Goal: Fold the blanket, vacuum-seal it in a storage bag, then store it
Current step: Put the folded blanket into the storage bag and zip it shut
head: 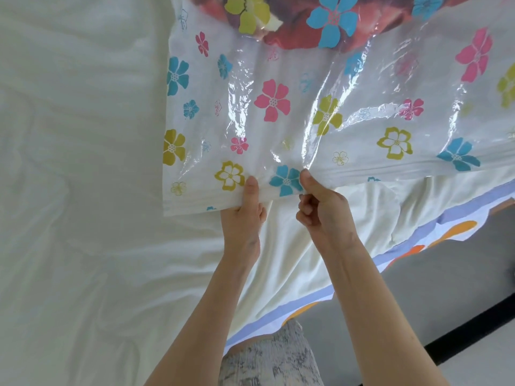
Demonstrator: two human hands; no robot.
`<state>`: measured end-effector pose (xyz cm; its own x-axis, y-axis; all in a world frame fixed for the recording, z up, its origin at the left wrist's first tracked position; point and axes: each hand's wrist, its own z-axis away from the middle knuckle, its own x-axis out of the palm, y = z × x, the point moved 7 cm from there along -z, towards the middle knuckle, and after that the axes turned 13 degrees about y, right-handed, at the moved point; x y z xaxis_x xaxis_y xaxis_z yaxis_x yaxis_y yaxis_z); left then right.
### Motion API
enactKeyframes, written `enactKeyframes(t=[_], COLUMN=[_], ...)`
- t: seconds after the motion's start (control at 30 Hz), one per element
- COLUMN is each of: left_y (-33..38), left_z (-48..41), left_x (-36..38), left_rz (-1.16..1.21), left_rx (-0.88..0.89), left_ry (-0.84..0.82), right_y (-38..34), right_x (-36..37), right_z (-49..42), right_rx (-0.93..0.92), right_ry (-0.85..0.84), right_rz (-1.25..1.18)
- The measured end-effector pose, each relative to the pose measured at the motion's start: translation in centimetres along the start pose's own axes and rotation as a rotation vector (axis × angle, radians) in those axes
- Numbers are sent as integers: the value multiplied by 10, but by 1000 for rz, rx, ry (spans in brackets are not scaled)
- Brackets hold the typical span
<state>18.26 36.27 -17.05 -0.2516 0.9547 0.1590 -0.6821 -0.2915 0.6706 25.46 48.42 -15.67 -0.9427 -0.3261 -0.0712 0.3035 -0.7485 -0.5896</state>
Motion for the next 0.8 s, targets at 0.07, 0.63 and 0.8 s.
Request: enactKeyframes(t=[0.07,0.63,0.8], left_y=[0,-15,-36], left_z=[0,9,26], left_x=[1,18,30], left_rz=[10,14,30], left_rx=[19,62,-145], left_ry=[2,52,81], right_y=[0,-36,-40], right_x=[-6,-38,-42], right_z=[-2,-16,-11], right_rx=[35,-4,-12], right_ry=[15,29,69], right_rz=[4,-119,-182])
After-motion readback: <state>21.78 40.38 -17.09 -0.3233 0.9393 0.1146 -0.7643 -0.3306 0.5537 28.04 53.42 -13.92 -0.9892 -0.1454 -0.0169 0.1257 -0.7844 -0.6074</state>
